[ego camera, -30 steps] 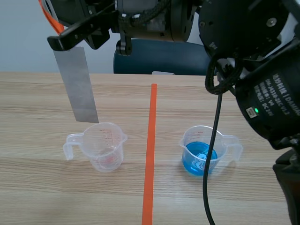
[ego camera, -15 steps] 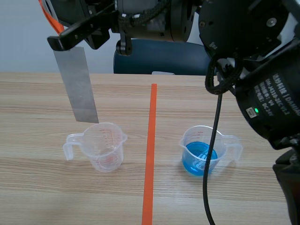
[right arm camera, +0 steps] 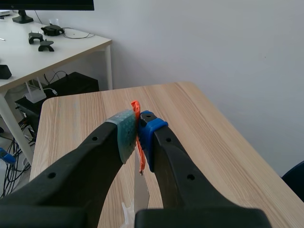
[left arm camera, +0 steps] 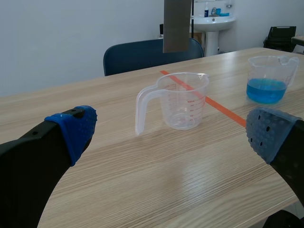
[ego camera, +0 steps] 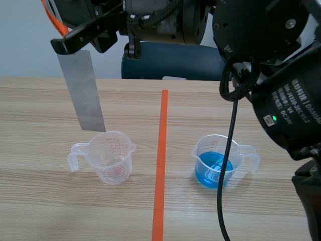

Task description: Do the redox reaction experiment. move the plate over the blue solution

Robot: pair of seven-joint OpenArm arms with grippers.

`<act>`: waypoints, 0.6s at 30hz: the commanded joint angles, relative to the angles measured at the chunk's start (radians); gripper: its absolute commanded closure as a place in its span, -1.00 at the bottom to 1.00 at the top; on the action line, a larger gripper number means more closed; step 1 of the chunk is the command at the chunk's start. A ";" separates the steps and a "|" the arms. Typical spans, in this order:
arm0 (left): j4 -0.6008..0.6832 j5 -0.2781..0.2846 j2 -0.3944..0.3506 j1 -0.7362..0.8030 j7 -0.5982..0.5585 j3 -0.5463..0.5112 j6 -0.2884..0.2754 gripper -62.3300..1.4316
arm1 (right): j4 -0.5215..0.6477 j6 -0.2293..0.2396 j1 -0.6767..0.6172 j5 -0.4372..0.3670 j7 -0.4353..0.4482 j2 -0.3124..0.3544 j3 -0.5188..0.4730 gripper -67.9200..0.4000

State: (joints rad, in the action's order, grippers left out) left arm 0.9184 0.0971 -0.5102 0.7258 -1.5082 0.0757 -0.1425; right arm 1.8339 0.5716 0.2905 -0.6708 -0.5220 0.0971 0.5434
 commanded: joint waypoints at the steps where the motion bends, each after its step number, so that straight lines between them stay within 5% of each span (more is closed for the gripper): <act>1: 0.012 0.003 -0.008 0.005 -0.046 -0.003 -0.002 -1.00 | 0.021 -0.004 0.025 -0.018 0.018 0.002 -0.008 0.98; 18: 0.012 0.006 -0.010 0.008 -0.046 -0.003 -0.002 -1.00 | 0.023 -0.003 0.025 -0.128 0.019 0.123 -0.105 0.98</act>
State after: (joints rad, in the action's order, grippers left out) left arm 0.9184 0.0971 -0.5102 0.7258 -1.5082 0.0757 -0.1425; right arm 1.8347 0.5716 0.2905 -0.7803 -0.5220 0.2100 0.4500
